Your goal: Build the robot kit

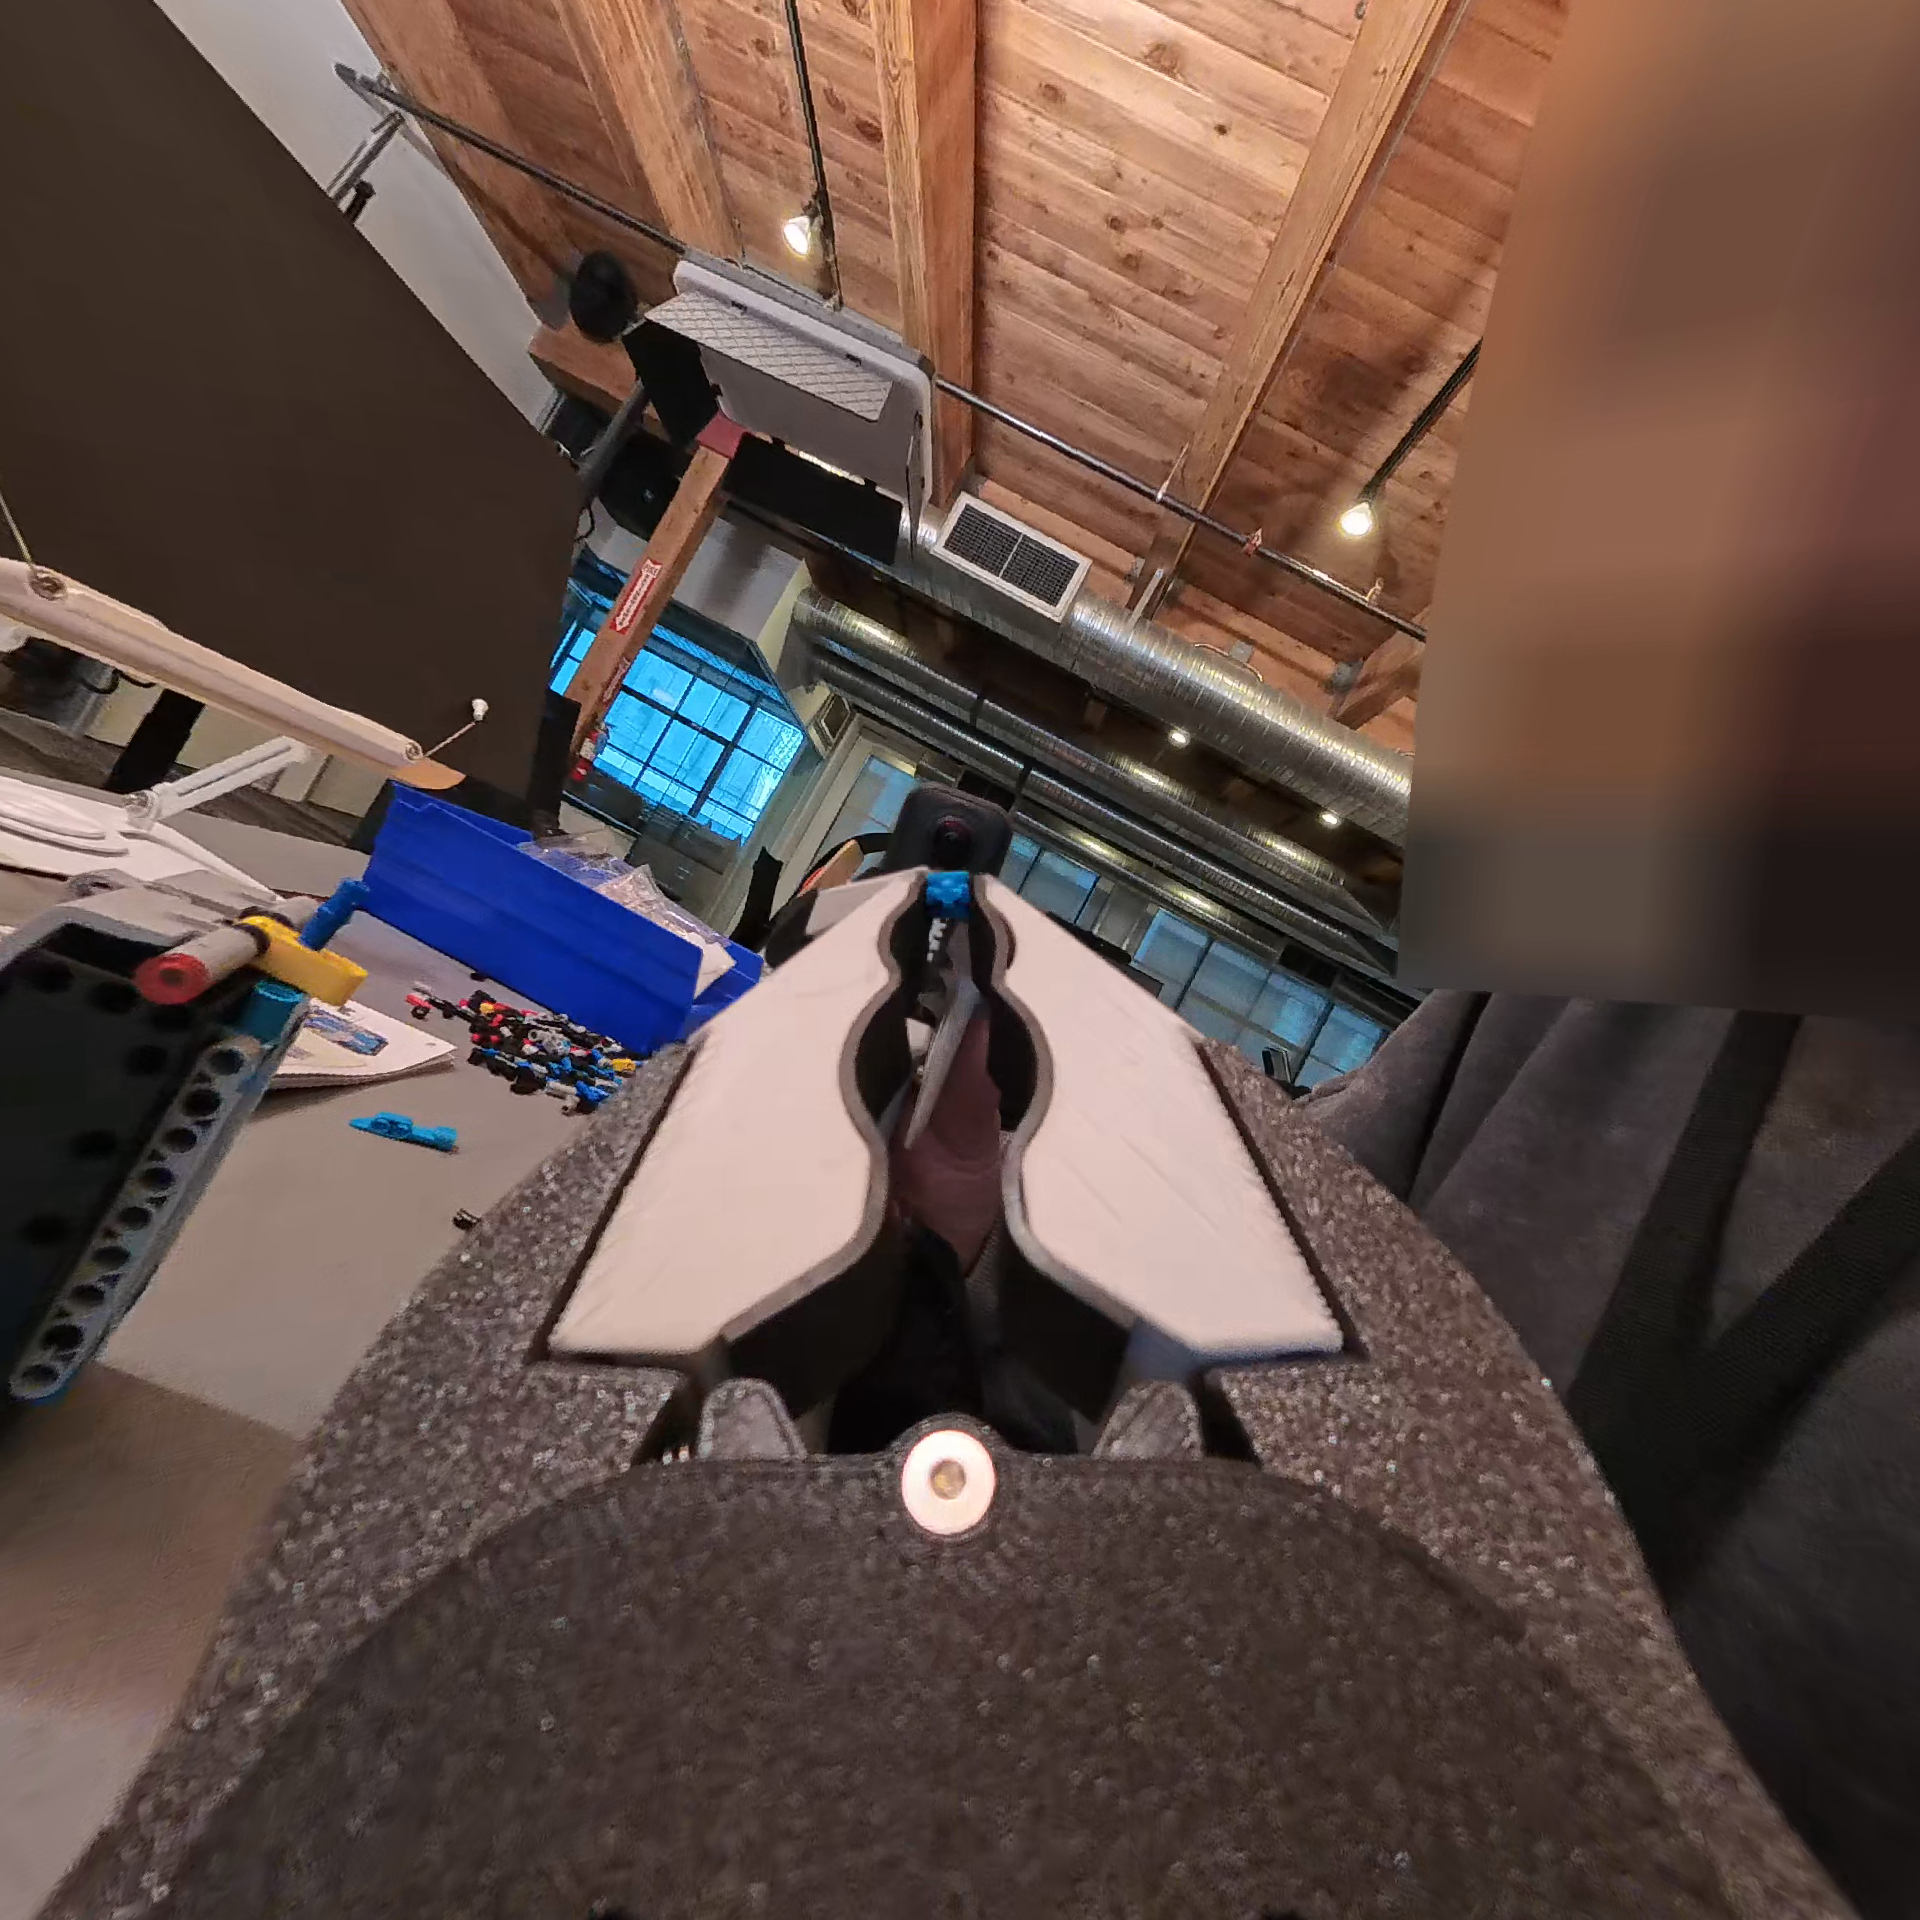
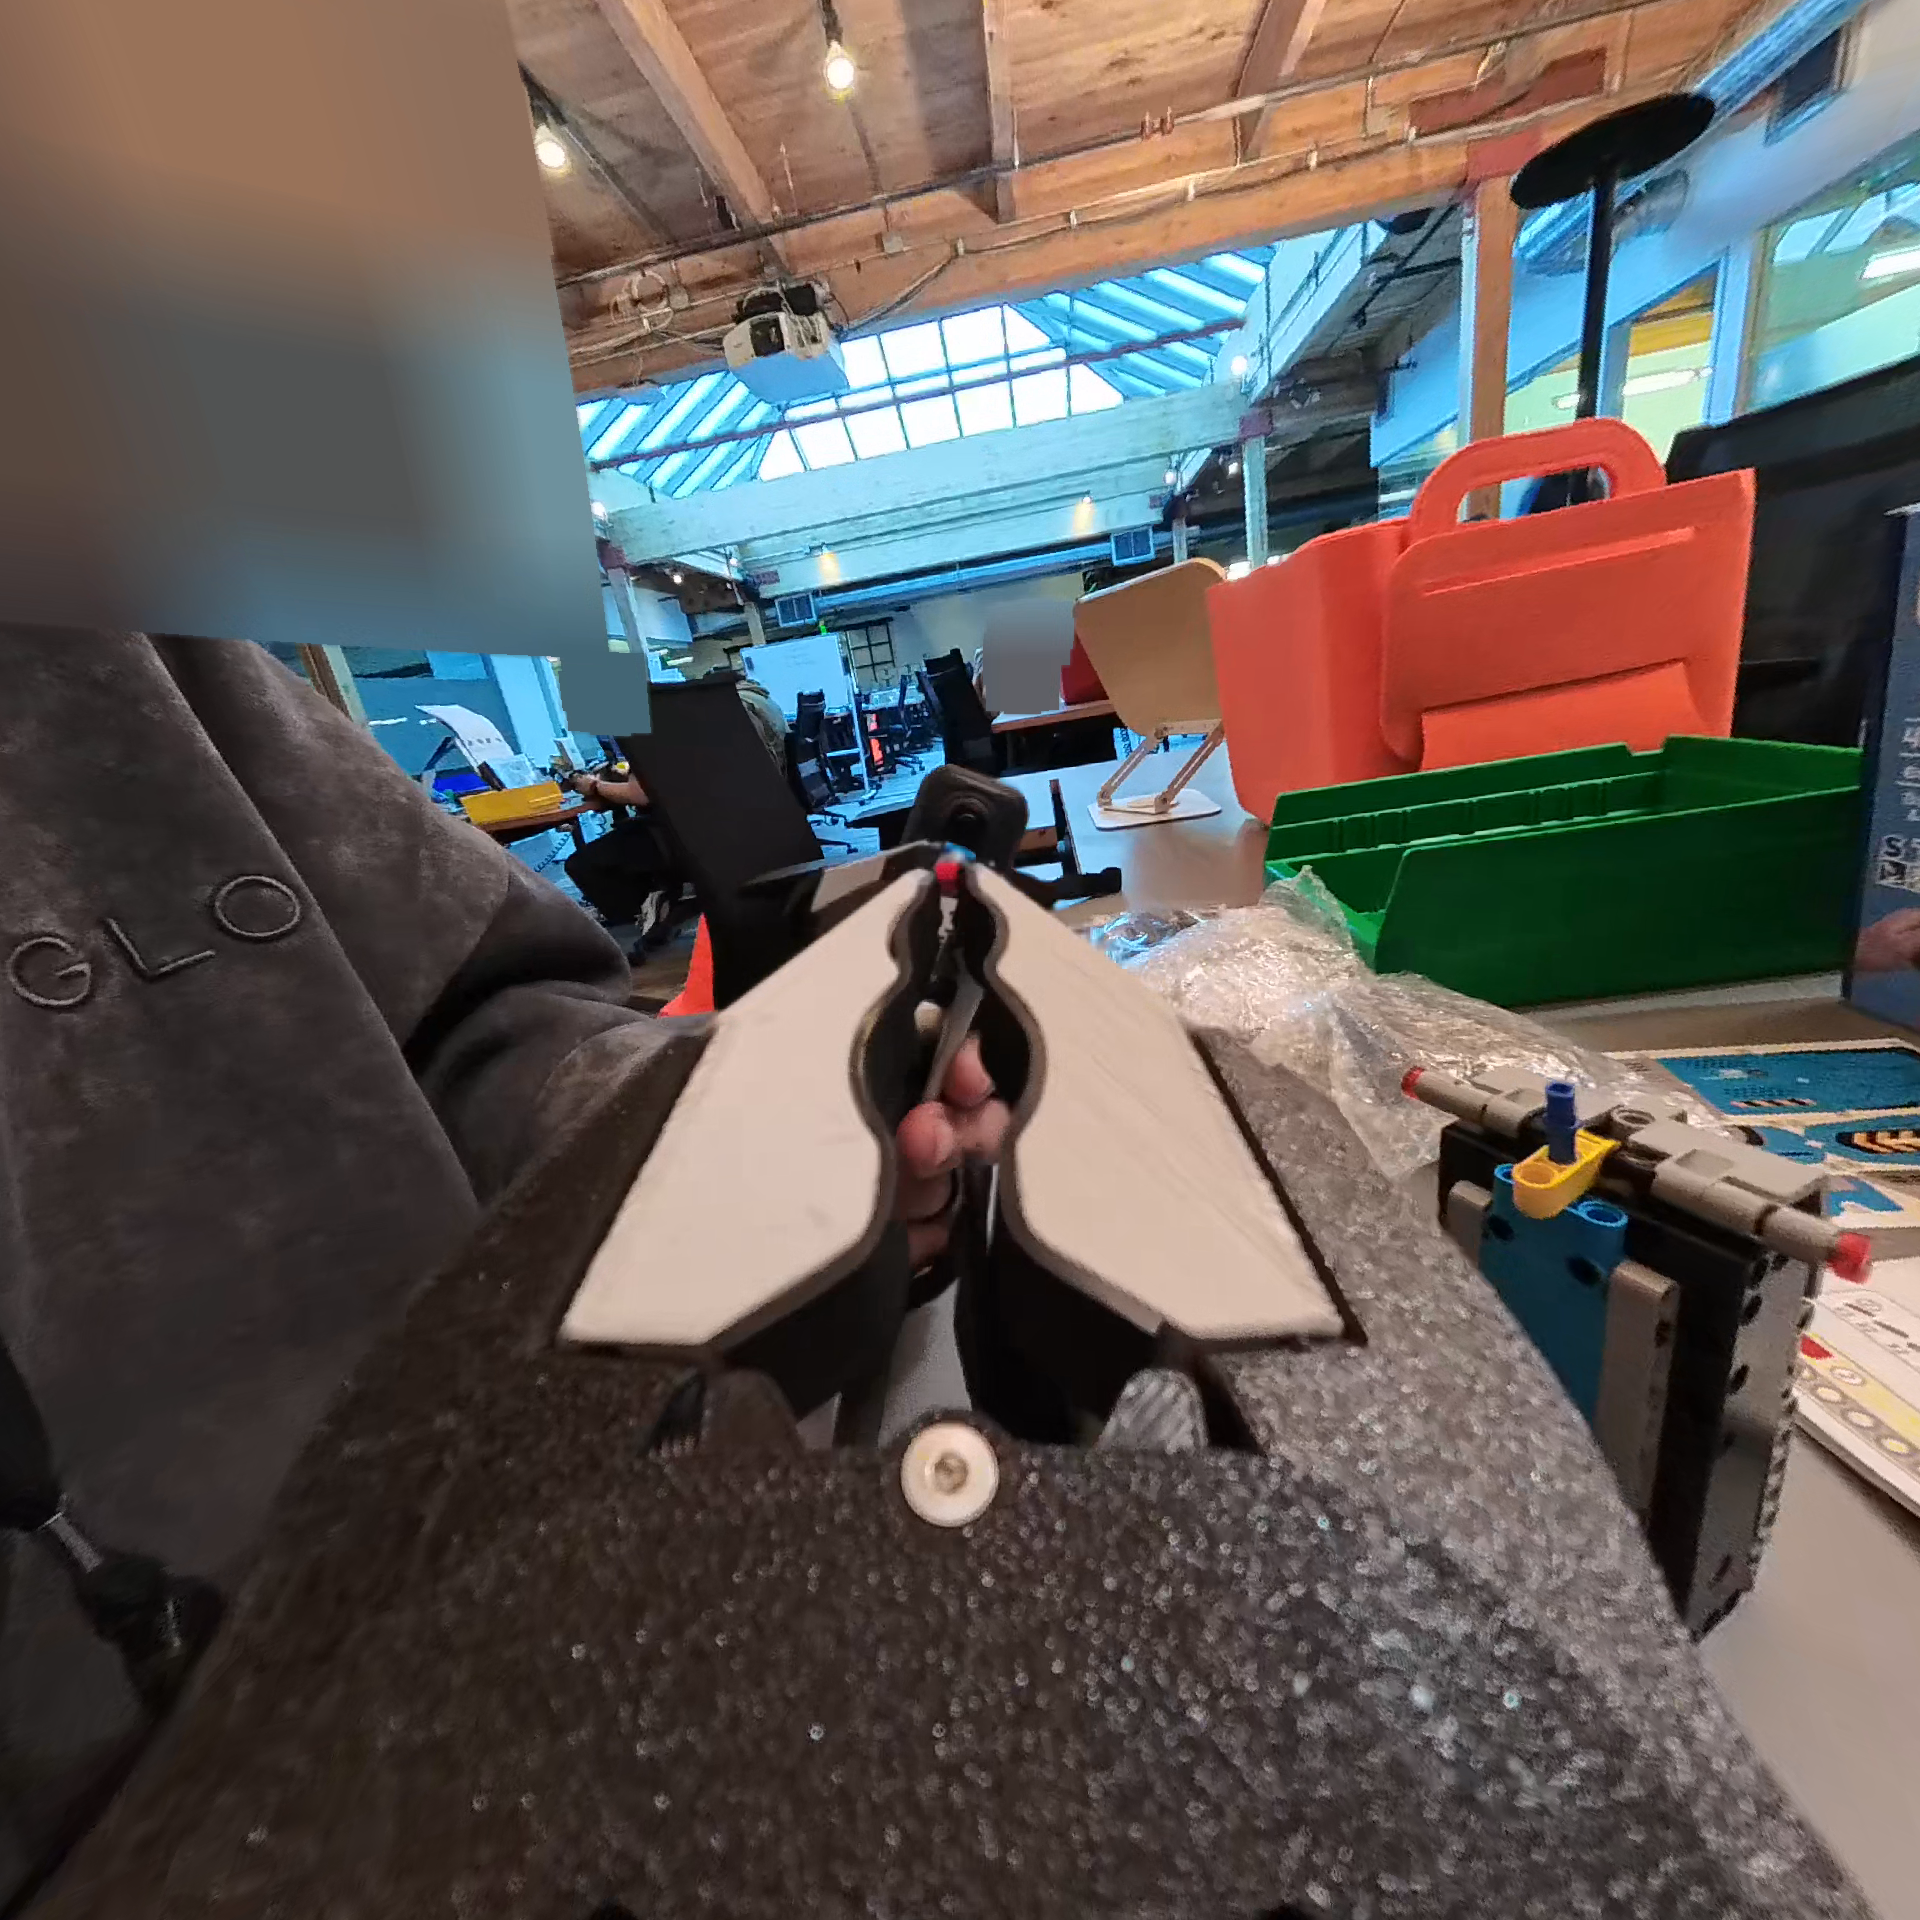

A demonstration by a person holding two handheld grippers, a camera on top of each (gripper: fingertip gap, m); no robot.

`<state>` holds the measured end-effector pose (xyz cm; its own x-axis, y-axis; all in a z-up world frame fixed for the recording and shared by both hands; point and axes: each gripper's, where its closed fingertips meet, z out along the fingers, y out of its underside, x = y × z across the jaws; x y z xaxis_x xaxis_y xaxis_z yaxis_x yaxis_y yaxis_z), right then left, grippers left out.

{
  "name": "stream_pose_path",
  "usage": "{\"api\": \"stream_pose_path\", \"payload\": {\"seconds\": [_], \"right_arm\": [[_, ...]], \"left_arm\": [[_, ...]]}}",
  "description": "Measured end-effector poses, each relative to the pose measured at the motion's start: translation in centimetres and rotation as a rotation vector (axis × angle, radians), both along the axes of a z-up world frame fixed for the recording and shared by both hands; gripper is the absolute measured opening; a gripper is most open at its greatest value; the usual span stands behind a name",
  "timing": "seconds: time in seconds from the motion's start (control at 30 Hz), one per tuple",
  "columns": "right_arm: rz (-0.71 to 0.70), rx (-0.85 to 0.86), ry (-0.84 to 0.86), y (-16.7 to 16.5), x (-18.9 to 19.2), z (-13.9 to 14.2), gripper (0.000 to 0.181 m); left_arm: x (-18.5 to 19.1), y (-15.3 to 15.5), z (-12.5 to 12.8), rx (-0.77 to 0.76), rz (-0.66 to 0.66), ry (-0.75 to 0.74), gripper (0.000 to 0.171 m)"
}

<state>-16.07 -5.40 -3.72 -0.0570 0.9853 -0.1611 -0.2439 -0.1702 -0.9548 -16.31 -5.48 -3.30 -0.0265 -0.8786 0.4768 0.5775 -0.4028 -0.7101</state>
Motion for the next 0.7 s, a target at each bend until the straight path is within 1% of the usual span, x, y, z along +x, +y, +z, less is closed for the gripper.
{"api": "stream_pose_path", "payload": {"seconds": [0.13,0.2,0.3,0.37,0.43,0.5,0.7], "right_arm": [[-0.014,0.011,0.011,0.0,0.0,0.2,0.002],[-0.022,0.016,0.029,-0.1,0.1,0.4,0.002],[-0.078,0.055,0.043,0.0,-0.1,0.9,0.002],[-0.129,0.091,0.039,0.1,-0.2,1.0,0.003],[-0.156,0.116,0.033,0.1,-0.3,1.0,0.003],[-0.151,0.109,0.032,0.1,-0.3,0.9,0.003],[-0.111,0.011,0.023,0.7,-0.4,0.5,0.003]], "left_arm": [[0.0,0.0,0.0,-0.014,-0.01,-0.017,0.006],[0.0,0.0,0.3,-0.052,-0.039,-0.073,0.006],[-0.1,0.1,0.7,-0.122,-0.088,-0.188,0.006],[-0.2,0.2,0.8,-0.14,-0.099,-0.229,0.006],[-0.3,0.2,0.8,-0.146,-0.11,-0.239,0.006],[-0.2,0.3,0.8,-0.146,-0.107,-0.238,0.006],[-0.2,0.8,0.3,-0.158,-0.075,-0.214,0.006]]}}
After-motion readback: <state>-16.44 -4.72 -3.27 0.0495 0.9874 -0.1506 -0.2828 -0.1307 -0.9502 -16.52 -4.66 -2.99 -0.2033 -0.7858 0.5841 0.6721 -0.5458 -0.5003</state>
